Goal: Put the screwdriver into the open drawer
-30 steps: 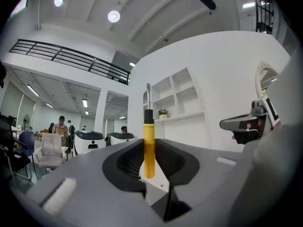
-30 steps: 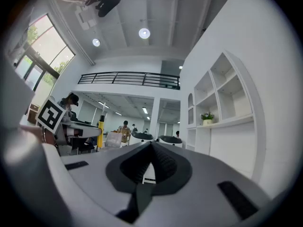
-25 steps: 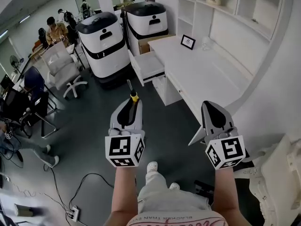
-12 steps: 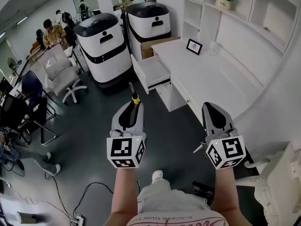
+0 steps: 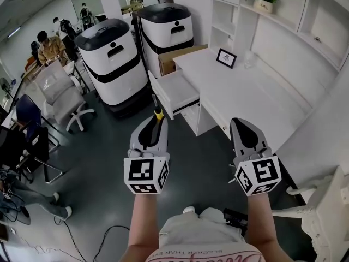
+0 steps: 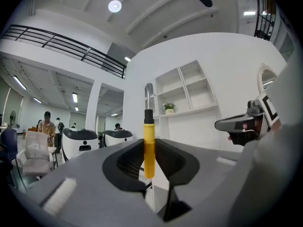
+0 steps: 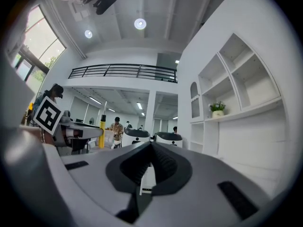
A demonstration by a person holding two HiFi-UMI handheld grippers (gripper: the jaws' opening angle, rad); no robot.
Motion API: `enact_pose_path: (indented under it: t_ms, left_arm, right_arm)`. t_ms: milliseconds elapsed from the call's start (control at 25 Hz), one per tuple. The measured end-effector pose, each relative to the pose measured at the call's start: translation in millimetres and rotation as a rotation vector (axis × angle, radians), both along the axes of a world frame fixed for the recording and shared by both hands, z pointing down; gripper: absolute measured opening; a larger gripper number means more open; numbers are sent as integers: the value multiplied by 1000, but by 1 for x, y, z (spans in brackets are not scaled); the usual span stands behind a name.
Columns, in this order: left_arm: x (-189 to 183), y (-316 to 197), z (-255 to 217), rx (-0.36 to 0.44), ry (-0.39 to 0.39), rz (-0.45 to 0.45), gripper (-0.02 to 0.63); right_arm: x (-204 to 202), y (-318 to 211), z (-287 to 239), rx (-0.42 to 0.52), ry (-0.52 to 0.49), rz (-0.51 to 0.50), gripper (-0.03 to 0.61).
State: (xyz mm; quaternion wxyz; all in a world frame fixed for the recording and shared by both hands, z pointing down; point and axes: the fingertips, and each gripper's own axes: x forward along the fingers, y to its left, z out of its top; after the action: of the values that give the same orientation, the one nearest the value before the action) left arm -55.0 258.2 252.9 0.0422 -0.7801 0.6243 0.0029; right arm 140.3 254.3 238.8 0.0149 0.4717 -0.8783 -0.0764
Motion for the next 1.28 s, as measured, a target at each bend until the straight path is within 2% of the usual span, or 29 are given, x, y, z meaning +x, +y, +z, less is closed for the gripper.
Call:
enact_pose_path:
  t_ms: [360, 640, 920, 1280]
  left_arm:
    - [-26, -27, 11, -15, 34, -9, 80]
    - [-35, -58, 20, -21, 25, -16, 80]
    - [-36, -120, 24, -28, 17, -21, 80]
    - [-34, -227, 36, -64, 30, -40, 81]
  right_arm:
    - [-16, -30, 10, -22, 6, 15, 6]
    - [-20, -66, 18, -29, -5, 16, 6]
    - [-21, -129, 25, -36, -17, 16, 6]
    - [-15, -238, 38, -78, -14, 9, 6]
